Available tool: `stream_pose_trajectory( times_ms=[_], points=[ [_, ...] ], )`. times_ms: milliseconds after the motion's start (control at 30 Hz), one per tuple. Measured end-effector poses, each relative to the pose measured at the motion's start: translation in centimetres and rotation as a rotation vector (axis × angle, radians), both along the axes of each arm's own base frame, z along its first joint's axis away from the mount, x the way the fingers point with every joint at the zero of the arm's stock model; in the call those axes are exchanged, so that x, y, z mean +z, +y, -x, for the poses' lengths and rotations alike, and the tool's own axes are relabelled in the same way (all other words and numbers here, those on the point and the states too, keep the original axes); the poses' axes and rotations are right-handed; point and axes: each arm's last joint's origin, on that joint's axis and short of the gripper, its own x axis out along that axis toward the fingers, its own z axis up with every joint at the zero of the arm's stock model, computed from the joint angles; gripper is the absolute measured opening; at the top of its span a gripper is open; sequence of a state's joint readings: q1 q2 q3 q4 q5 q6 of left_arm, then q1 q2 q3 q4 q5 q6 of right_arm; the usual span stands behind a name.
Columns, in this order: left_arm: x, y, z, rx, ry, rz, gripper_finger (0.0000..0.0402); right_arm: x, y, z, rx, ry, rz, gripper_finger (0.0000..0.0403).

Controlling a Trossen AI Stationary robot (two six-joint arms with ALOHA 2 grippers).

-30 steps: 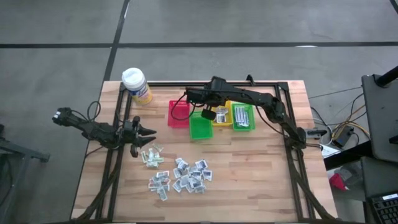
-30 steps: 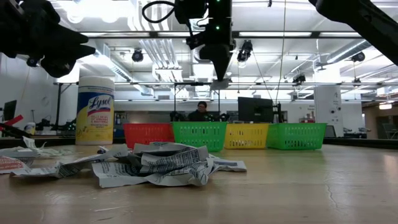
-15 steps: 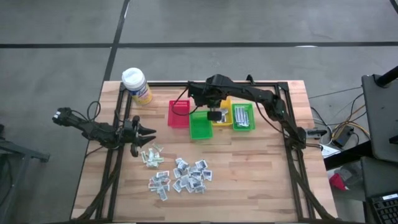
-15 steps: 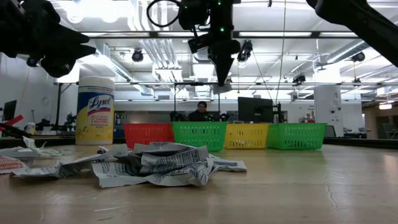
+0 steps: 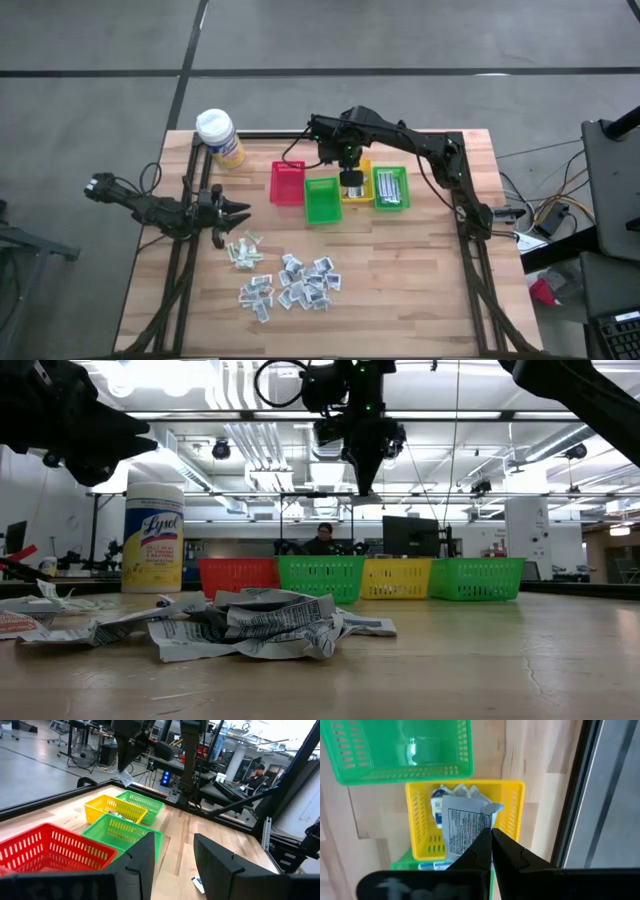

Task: Pick & Place First Aid Supplies
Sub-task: Put the alcohol pad into the yellow basket

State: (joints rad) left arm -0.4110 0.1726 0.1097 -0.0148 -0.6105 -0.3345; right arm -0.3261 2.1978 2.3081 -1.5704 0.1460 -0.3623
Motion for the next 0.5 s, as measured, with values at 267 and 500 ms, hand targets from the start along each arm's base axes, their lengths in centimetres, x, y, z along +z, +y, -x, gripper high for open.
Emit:
stream_pose_trajectory(
  times_ms=[267, 500],
  points=[
    [0.0, 0.1, 0.0, 0.048, -0.004, 0.005, 0.0131, -0.4, 0.2, 1.9, 0.005, 0.060, -0.018, 0.0008],
    [0.0, 0.2, 0.0, 0.067, -0.005, 0.004, 0.0131, -1.3, 0.6, 3.8, -0.002, 0.053, -0.015, 0.0008]
  ],
)
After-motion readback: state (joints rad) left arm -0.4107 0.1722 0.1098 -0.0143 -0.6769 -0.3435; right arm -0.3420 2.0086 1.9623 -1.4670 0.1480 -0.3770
